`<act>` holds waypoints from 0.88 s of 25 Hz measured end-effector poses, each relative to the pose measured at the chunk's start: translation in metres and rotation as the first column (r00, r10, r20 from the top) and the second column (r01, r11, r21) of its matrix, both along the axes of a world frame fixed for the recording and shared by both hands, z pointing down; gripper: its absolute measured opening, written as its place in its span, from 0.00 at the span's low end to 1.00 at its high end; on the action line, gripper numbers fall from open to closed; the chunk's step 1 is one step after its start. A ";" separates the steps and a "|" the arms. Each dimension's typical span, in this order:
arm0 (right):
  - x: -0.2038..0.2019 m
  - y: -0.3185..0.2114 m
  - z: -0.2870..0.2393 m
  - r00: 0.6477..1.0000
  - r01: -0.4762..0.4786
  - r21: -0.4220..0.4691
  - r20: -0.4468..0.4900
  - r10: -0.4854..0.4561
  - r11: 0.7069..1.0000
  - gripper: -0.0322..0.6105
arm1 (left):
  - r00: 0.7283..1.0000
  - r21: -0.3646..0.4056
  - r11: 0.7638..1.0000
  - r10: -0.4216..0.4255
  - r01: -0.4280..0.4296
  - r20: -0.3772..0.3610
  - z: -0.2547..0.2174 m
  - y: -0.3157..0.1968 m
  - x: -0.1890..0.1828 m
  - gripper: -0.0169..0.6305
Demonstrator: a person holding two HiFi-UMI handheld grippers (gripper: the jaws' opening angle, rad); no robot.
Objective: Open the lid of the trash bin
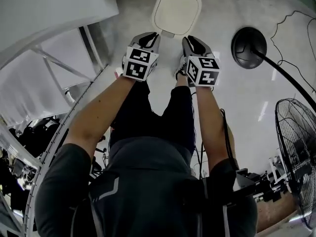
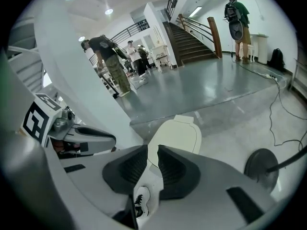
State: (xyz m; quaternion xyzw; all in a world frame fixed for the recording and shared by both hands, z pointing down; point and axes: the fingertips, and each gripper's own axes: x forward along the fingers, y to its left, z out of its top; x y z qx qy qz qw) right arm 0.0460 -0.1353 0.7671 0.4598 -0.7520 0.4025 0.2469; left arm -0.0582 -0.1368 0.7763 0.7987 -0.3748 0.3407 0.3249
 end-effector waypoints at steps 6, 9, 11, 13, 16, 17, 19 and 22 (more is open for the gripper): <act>-0.019 0.015 0.054 1.000 0.024 -0.066 -0.004 -0.024 0.998 0.16 | 0.997 -0.109 0.993 0.042 -0.035 0.061 0.066 0.011 0.001 0.05; -0.029 0.023 0.079 0.999 0.040 -0.087 0.008 -0.039 0.995 0.14 | 0.998 -0.135 0.991 0.018 -0.010 0.057 0.087 0.014 -0.002 0.05; -0.033 0.027 0.096 0.999 0.053 -0.100 0.014 -0.052 0.994 0.12 | 0.998 -0.137 0.990 0.021 -0.014 0.054 0.099 0.014 0.001 0.05; -0.036 0.031 0.112 0.998 0.056 -0.115 0.017 -0.054 0.992 0.11 | 0.998 -0.150 0.988 0.037 -0.029 0.053 0.112 0.019 0.003 0.04; -0.039 0.036 0.135 0.999 0.044 -0.131 0.016 -0.043 0.990 0.11 | 0.996 -0.164 0.985 0.069 -0.059 0.054 0.132 0.025 0.006 0.04; -0.039 0.035 0.142 0.999 0.042 -0.133 0.014 -0.041 0.990 0.11 | 0.996 -0.166 0.984 0.078 -0.069 0.053 0.139 0.026 0.008 0.04; -0.041 0.034 0.153 0.999 0.039 -0.137 0.010 -0.038 0.990 0.11 | 0.994 -0.167 0.983 0.092 -0.082 0.053 0.150 0.028 0.012 0.04; -0.041 0.032 0.164 0.999 0.036 -0.139 0.008 -0.035 0.990 0.11 | 0.995 -0.172 0.982 0.083 -0.074 0.047 0.161 0.027 0.019 0.04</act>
